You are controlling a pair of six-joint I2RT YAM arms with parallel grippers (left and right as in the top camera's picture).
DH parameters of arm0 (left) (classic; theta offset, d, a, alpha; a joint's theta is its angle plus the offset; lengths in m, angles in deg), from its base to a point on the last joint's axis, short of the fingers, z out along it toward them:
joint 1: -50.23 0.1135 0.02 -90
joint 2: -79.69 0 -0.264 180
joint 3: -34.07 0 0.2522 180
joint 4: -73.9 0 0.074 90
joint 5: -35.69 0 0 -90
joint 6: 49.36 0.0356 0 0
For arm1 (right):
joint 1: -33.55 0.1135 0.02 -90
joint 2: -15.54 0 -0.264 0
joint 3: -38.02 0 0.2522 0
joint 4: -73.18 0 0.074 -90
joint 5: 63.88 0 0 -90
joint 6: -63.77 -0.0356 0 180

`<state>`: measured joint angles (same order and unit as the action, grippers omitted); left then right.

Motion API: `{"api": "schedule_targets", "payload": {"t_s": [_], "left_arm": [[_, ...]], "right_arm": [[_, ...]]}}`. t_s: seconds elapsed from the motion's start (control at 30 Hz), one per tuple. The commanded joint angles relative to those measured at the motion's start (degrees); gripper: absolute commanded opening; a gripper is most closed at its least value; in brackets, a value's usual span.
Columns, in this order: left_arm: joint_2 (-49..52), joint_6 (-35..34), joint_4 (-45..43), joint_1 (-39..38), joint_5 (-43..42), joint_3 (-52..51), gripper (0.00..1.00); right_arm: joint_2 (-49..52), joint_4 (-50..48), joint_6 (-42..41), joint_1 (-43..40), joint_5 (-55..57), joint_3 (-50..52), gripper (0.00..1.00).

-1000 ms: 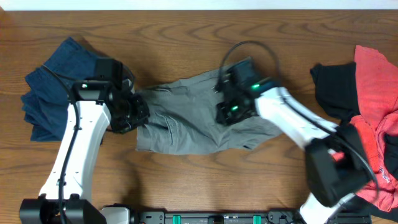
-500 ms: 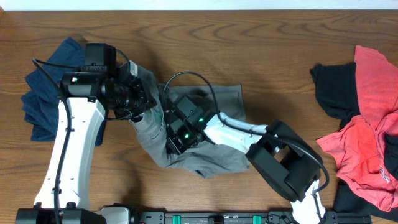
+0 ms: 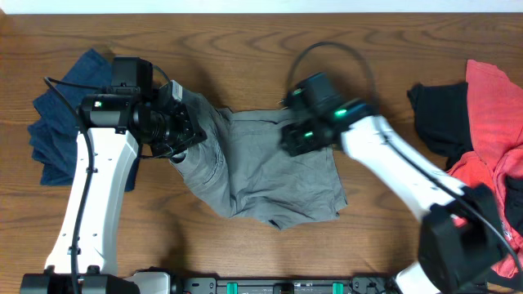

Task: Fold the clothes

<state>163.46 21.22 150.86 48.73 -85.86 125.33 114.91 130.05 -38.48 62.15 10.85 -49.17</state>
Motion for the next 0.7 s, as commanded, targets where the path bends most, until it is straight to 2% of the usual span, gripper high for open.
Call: {"api": "schedule_targets", "payload": {"t_s": [0.0,0.17,0.43,0.67], "left_arm": [[-1.0,1.0,0.2,-0.5,-0.8,0.6,0.06],[-1.0,1.0,-0.1,-3.7,-0.8,0.6,0.06],[-1.0,0.4,-1.8,-11.6,-0.8,0.6,0.06],[-0.4,-8.7,-6.7,-19.1,-0.7,0.4,0.06]], "right_arm": [[0.4,4.8,2.1,-3.8,6.9,0.5,0.44],[1.9,6.7,3.8,-6.9,7.2,5.4,0.40],[2.3,-1.5,3.5,-7.1,8.6,17.0,0.39],[2.3,-9.4,2.9,-5.6,8.4,24.6,0.36]]}}
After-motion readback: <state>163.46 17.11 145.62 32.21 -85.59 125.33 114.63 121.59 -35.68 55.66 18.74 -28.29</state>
